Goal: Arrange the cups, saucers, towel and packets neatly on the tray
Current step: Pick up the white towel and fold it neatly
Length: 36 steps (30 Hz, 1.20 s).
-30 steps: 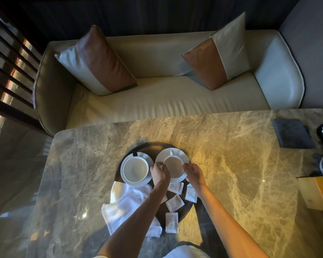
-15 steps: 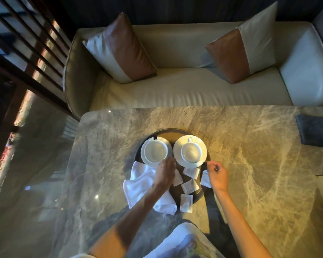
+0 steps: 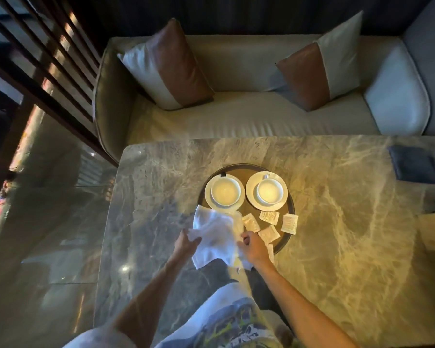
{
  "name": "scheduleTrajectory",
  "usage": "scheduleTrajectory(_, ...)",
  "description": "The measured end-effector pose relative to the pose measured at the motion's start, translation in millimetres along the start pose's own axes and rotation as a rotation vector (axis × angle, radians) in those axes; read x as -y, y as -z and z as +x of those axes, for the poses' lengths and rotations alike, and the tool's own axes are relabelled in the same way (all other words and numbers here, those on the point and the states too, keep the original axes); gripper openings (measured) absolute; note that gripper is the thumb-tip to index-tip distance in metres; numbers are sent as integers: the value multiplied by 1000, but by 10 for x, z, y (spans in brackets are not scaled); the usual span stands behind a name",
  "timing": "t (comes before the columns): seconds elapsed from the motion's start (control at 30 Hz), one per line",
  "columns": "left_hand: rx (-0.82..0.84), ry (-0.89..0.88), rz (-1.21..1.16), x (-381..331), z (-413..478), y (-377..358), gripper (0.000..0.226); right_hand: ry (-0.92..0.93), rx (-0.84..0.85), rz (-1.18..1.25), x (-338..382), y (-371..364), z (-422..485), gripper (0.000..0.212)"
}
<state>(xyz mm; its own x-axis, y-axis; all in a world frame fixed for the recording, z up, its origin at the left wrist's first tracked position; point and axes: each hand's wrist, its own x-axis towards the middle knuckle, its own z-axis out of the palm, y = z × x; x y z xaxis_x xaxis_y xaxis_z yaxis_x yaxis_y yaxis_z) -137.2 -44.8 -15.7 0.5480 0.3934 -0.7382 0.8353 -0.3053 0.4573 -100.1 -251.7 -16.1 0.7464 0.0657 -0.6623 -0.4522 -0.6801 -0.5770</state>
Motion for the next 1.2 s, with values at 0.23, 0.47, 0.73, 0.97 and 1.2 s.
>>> scheduleTrajectory(0.23, 0, -163, -30, -144, -249, 176, 21, 35, -2, -42, 149, -26, -318, 13)
scheduleTrajectory(0.47, 83, -883, 312, -412, -731, 627, 42, 634, 89, -305, 853, 75, -573, 60)
scheduleTrajectory(0.73, 43, -1134, 484, -781, -1208, 1529, 28, 631, 70, -296, 1472, 397, -969, 38)
scheduleTrajectory(0.97, 208, -1066, 676, -1089, -1364, 2159, 16, 741, -74, -256, 1638, 1027, -1434, 29)
scheduleTrajectory(1.2, 227, -1018, 100, -1415, -1599, 2546, 6, 617, -156, -658, 1597, 1891, -1620, 37)
